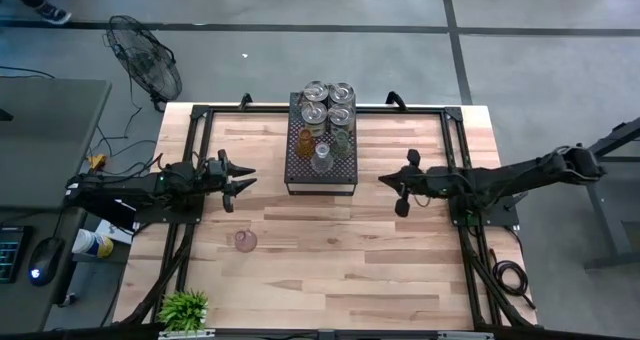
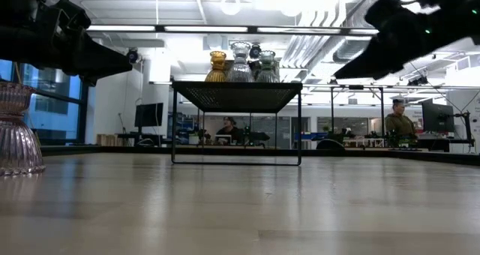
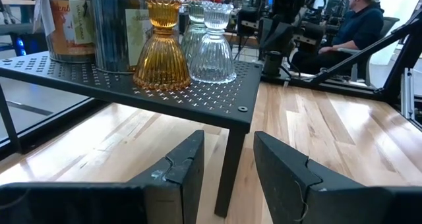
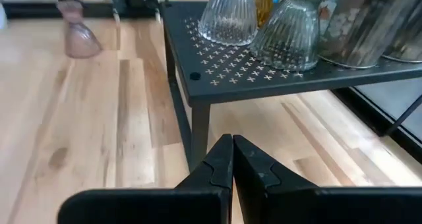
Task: Pick & Place candle stick holders
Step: Put the pink candle holder on the black shelf
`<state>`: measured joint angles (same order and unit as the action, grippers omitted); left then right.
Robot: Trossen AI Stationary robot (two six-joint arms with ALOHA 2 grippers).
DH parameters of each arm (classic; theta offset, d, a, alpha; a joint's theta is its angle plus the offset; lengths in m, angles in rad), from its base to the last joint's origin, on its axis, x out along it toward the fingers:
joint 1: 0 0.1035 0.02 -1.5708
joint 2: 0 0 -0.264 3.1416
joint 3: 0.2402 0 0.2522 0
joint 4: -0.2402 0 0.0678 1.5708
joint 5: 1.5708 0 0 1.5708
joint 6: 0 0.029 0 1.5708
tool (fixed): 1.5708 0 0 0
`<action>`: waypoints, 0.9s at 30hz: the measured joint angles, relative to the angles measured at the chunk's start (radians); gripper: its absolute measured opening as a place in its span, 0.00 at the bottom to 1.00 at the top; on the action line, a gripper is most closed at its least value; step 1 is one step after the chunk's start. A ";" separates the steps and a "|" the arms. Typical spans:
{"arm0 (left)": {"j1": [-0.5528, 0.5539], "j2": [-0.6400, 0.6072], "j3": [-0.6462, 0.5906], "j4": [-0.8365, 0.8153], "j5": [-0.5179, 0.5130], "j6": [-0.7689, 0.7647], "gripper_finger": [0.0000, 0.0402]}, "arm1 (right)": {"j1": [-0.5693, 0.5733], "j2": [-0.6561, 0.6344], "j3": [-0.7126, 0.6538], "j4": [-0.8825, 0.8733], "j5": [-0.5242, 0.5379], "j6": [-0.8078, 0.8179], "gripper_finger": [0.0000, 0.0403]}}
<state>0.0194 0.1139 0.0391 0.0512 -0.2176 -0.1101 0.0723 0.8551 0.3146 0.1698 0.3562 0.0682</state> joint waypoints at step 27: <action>0.000 0.000 0.006 -0.002 0.078 -0.058 0.32 | 0.000 -0.530 -0.247 0.024 -0.316 -0.047 0.00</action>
<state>0.0193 0.1139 0.0448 0.0490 -0.1399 -0.1677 0.0719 0.3250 0.0673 0.1938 0.0407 0.0211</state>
